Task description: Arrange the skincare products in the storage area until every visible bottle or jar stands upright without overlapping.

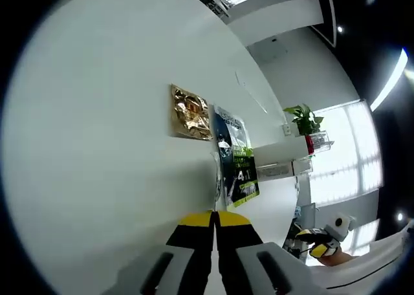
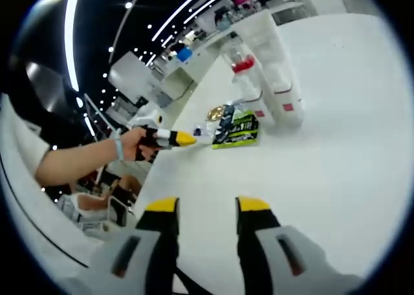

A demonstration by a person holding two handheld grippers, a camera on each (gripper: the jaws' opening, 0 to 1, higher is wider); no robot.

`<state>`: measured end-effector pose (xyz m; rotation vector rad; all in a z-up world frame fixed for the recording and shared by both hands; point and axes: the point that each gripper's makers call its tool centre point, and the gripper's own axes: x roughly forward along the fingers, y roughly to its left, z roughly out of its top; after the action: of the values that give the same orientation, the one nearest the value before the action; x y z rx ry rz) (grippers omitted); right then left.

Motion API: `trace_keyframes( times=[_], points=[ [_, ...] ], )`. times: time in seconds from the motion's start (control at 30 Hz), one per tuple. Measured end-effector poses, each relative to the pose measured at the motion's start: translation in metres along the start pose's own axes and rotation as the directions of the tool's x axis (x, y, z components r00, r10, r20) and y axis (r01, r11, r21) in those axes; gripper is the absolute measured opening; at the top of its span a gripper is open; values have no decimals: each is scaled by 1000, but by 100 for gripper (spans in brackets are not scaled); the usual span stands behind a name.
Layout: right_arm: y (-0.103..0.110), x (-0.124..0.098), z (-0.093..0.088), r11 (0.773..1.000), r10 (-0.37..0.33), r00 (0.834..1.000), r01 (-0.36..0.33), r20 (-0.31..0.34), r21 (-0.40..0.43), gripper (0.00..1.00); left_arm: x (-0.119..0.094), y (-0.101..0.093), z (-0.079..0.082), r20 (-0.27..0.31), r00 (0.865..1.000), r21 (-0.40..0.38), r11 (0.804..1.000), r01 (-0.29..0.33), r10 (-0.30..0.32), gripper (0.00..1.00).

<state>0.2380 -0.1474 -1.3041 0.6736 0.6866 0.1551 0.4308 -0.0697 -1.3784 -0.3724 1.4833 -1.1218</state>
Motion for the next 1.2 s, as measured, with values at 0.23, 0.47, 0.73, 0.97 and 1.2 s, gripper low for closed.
trace_keyframes(
  times=[0.23,0.47,0.73,0.97,1.2],
  points=[
    [3,1,0,1000,1,1000,-1,-6,0,32,-1,13,3,-22,998,-29,998,-52,52,0],
    [3,1,-1,1000,-4,1000,4,-4,8,32,2,17,-3,-93,994,-64,996,-67,61,1],
    [4,1,-2,1000,-12,1000,12,-2,12,32,2,18,-5,-130,990,-63,996,-70,62,2],
    [5,3,-4,1000,-13,1000,13,-2,15,32,2,18,-4,-135,989,-73,995,-63,52,2],
    [6,2,-6,1000,-18,1000,18,-6,11,32,3,17,-3,-130,991,-113,993,-44,29,2]
  ],
)
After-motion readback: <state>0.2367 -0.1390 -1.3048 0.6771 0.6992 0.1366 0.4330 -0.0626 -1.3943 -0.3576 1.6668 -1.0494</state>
